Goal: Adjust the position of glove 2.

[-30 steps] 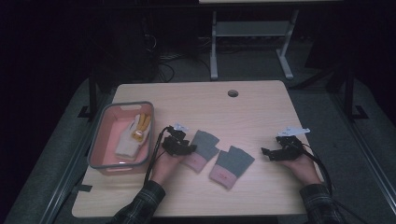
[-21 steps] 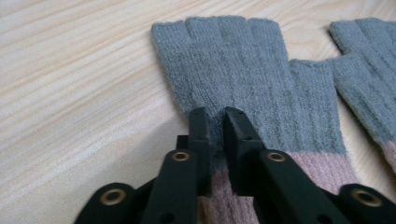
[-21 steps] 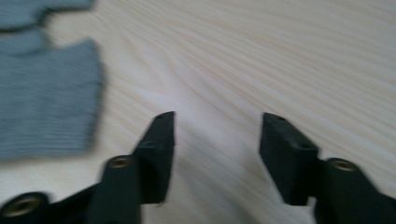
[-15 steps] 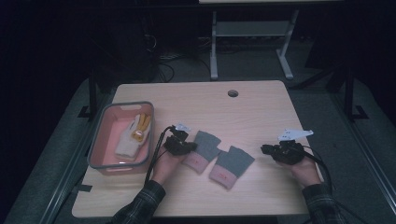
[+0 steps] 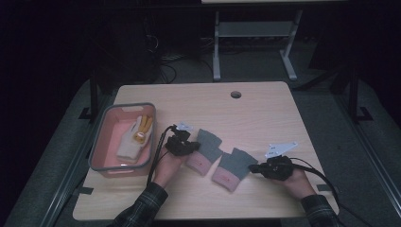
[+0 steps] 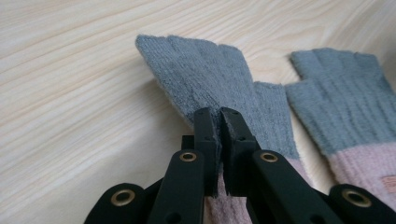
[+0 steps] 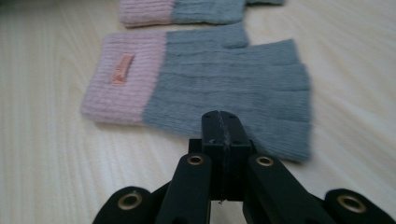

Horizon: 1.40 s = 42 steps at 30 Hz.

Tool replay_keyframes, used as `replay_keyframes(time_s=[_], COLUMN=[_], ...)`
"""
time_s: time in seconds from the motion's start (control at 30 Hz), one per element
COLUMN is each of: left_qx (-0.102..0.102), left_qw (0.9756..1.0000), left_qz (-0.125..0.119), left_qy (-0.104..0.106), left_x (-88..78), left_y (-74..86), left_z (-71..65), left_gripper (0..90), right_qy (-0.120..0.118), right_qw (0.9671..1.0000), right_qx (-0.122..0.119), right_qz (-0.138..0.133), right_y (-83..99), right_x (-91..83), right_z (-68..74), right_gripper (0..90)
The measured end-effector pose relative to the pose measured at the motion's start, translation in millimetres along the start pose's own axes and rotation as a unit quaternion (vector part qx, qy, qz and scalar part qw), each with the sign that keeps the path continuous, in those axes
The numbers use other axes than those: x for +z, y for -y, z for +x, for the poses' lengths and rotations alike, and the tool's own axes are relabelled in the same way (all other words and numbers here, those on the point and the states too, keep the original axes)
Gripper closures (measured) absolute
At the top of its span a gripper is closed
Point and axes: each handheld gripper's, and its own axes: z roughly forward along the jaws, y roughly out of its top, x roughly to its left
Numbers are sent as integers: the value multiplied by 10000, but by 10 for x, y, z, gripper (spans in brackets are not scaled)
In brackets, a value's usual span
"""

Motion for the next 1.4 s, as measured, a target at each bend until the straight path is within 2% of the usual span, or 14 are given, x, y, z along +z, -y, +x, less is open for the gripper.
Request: replay_keyframes(time_s=[0.1, 0.37, 0.4, 0.7, 1.07, 1.4], left_qx=[7, -19, 26, 224, 485, 695], left_qw=[10000, 9992, 9992, 9975, 9942, 9909], left_qz=[-48, -203, -184, -323, -308, -147], left_qy=[76, 348, 364, 586, 906, 1147], left_x=[0, -44, -51, -138, -113, 34], left_y=[-11, -59, -68, -173, -244, -230], left_z=[-34, -100, -105, -224, -470, -686], left_gripper=[856, 856, 856, 856, 856, 856], right_qy=[-63, -170, -182, -220, -222, -213], right_qw=[9999, 9997, 9996, 9996, 9996, 9996], right_qx=[-8, -51, -110, -114, -113, -103], right_qz=[99, 153, 191, 151, 133, 127], right_y=[7, -11, -26, -70, -70, -92], right_x=[33, 117, 148, 198, 209, 240], right_z=[5, 29, 39, 34, 29, 36], right_gripper=[899, 899, 899, 899, 898, 899])
